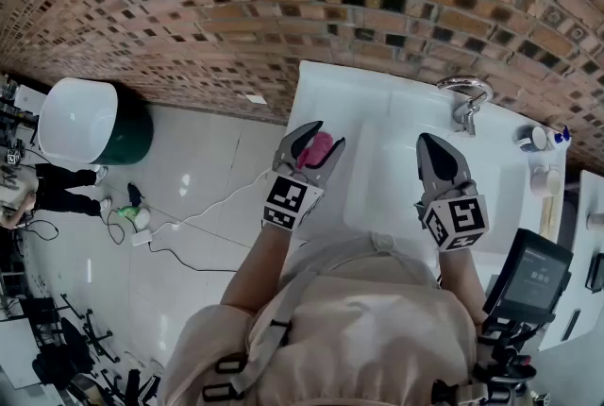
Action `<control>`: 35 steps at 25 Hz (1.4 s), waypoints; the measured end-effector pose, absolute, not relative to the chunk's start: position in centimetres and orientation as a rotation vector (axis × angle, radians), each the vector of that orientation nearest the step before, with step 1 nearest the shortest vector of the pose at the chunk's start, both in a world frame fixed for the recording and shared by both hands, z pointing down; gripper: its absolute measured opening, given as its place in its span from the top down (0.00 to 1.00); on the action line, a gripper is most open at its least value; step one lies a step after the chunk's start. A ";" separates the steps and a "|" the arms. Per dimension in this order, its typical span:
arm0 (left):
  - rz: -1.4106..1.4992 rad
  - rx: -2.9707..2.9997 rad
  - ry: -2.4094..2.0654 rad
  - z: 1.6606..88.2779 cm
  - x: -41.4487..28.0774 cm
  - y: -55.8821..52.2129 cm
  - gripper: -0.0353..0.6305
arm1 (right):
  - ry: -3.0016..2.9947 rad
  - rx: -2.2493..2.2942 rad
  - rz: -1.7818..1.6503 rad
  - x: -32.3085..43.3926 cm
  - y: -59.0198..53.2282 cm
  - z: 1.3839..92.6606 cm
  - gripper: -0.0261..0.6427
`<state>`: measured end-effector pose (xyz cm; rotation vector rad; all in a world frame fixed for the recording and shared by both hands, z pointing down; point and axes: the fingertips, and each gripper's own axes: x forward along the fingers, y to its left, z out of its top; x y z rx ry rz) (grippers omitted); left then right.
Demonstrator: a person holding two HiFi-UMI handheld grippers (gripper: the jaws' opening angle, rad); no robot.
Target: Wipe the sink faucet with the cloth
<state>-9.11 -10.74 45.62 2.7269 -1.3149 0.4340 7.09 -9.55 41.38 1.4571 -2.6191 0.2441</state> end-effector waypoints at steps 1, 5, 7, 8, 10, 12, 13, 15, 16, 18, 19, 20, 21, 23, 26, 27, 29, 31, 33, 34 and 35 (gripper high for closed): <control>0.478 2.688 -1.304 47.0 -9.8 -10.3 0.65 | -2.619 1.450 0.244 6.9 -9.5 41.4 0.98; 0.619 2.553 -1.260 52.0 -11.8 -9.0 0.59 | -2.612 1.437 0.251 6.4 -9.8 41.7 0.98; 0.694 2.501 -1.230 54.6 -12.4 -8.4 0.57 | -2.610 1.430 0.259 6.2 -9.9 42.0 0.98; 0.736 2.479 -1.215 55.8 -12.6 -8.3 0.55 | -2.610 1.423 0.263 6.1 -10.0 42.2 0.98; 0.826 2.437 -1.183 58.2 -12.8 -8.1 0.53 | -2.611 1.405 0.268 5.8 -10.0 42.6 0.98; 0.911 2.392 -1.142 60.8 -13.0 -7.9 0.53 | -2.611 1.386 0.273 5.3 -9.8 43.0 0.98; 0.946 2.370 -1.118 62.1 -13.1 -7.9 0.53 | -2.610 1.376 0.276 5.1 -9.7 43.2 0.98; 0.996 2.323 -1.070 64.4 -13.2 -7.8 0.53 | -2.609 1.363 0.280 4.7 -9.7 43.4 0.98; 1.015 2.301 -1.055 65.2 -13.3 -7.9 0.53 | -2.609 1.360 0.281 4.6 -9.7 43.4 0.98; 1.051 2.268 -1.043 66.4 -13.6 -8.2 0.53 | -2.606 1.361 0.284 4.6 -9.9 43.5 0.98; 1.072 2.252 -1.037 67.0 -13.7 -8.3 0.53 | -2.602 1.364 0.287 4.7 -10.0 43.5 0.98; 1.092 2.236 -1.027 67.7 -13.9 -8.4 0.53 | -2.598 1.369 0.291 4.8 -10.1 43.7 0.98; 1.112 2.218 -1.016 68.3 -14.0 -8.4 0.53 | -2.592 1.373 0.295 5.0 -10.1 43.8 0.98; 1.146 2.187 -1.000 69.4 -14.3 -8.3 0.53 | -2.583 1.379 0.302 5.2 -10.3 44.1 0.98; 1.194 2.175 -0.991 70.1 -14.4 -8.2 0.54 | -2.573 1.384 0.317 5.6 -10.6 44.5 0.98; 1.202 2.176 -0.983 70.2 -14.2 -8.3 0.55 | -2.571 1.386 0.322 5.7 -10.7 44.7 0.98; 1.203 2.177 -0.962 70.3 -13.8 -8.3 0.58 | -2.569 1.389 0.334 5.8 -10.9 44.9 0.98; 1.180 2.168 -0.950 70.3 -13.6 -8.2 0.66 | -2.572 1.387 0.339 5.7 -11.0 45.1 0.98; 1.150 2.159 -0.955 70.3 -13.7 -8.3 0.75 | -2.577 1.383 0.341 5.6 -11.1 45.1 0.98; 1.140 2.155 -0.955 70.3 -13.8 -8.3 0.78 | -2.578 1.384 0.343 5.6 -11.1 45.1 0.98; 1.134 2.152 -0.951 70.3 -13.9 -8.3 0.79 | -2.578 1.387 0.346 5.7 -11.0 45.2 0.98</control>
